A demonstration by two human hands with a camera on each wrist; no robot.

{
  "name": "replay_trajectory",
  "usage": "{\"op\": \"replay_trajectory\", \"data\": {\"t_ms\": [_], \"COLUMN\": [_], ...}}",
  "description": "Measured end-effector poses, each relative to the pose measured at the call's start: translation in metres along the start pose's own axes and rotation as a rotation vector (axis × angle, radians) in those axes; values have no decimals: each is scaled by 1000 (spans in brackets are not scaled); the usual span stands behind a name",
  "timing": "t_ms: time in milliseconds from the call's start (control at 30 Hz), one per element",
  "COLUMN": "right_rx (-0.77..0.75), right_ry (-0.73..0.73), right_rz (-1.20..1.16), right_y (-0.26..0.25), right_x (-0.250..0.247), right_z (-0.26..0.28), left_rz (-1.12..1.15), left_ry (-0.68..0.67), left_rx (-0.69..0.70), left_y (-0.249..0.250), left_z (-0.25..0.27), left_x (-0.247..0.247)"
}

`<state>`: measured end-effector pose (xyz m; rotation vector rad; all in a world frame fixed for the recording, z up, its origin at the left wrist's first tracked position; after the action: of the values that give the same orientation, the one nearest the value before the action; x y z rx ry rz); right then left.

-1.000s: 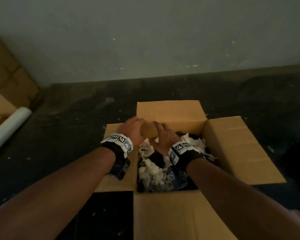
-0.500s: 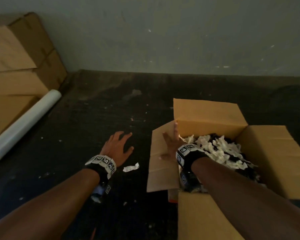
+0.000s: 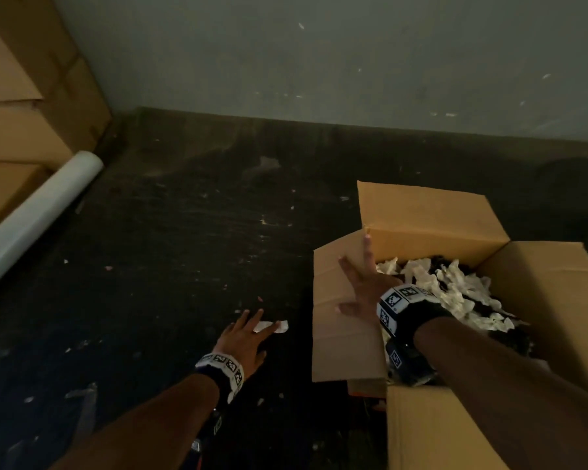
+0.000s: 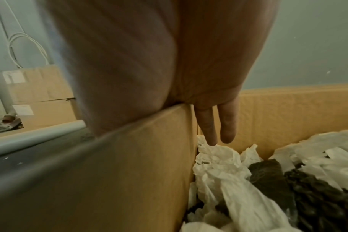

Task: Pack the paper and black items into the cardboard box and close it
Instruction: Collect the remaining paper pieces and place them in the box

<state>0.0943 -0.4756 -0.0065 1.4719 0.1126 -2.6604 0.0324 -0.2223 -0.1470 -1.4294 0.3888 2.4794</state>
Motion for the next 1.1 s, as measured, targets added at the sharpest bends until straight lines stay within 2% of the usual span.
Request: {"op": "replay_trajectory", "data": {"t_ms": [333,500,667,833,900,967,1033,1100], "right_rx": [7,3,-34,-88,-124,-175,-166,-115], "right_ry": [32,15,5,9,89,232,322,343], "right_rz": [11,-13,-117,-224,-307,-375,-417,-433], "right_y": [1,0,3,12,27,51,87,129], "right_x": [2,1,-1,-16,-31,-49,-63,-68], "right_z": [-2,1,7,11,15,23,32,39], "left_rz": [131,228,272,285,310,322,308,283], "left_ry": [161,344,525,731,780,827,839,790], "left_rx": [-41,-80,-58,4,52,121,197,243], "left_y": [-2,-7,6,51,79,111,149,187], "left_z": [-3,3,4,12,14,14,8,-3], "left_x": [-24,-69,-135,-216,-245,-267,-280,-286]}}
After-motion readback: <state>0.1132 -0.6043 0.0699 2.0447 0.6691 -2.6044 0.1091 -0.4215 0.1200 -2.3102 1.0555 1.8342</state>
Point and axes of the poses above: each hand's wrist, its own z-axis away from the middle knuckle, its own x-axis out of the palm, y = z × x, the point moved 6 cm from there along -z, towards the middle knuckle, and after that the axes turned 7 degrees about -z, right-handed, at the moved point
